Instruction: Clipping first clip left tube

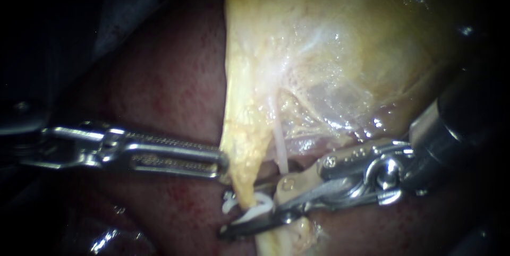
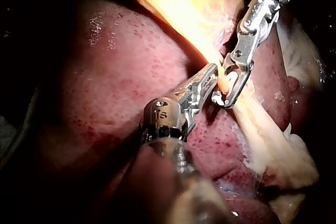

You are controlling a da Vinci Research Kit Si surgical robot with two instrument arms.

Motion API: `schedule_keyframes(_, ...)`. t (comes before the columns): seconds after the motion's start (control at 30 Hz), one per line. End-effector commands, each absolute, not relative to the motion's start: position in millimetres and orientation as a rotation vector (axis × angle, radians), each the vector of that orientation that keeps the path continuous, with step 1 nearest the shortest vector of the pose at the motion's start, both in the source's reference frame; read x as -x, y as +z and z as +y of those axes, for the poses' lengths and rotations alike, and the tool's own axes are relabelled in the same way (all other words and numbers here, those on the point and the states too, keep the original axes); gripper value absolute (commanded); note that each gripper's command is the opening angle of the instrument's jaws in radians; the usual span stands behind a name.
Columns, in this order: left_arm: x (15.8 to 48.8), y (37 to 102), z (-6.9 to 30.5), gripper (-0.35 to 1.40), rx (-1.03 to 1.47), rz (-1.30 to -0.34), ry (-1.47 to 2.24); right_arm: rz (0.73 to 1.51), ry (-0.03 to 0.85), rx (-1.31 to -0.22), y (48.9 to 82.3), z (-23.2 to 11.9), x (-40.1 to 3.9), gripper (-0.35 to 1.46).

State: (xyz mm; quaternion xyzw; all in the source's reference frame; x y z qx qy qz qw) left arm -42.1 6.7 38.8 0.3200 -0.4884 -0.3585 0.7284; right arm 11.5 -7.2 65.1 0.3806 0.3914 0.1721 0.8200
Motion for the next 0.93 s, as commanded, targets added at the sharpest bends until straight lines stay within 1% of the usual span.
schedule_keyframes(0.03,42.1,38.8,6.7,-0.35,-0.705,-1.076,-0.790,0.834,0.367,-0.810,65.1,-7.0,-11.4,-0.18)
schedule_keyframes(0.13,42.1,38.8,6.7,-0.35,-0.705,-1.076,-0.790,0.834,0.366,-0.811,65.4,-6.8,-11.2,-0.26)
schedule_keyframes(0.2,42.1,38.8,6.7,-0.35,-0.705,-1.076,-0.790,0.834,0.366,-0.811,65.4,-6.7,-11.1,-0.27)
schedule_keyframes(0.93,42.3,38.9,6.9,-0.35,-0.705,-1.076,-0.791,0.834,0.365,-0.811,65.4,-6.8,-11.1,-0.27)
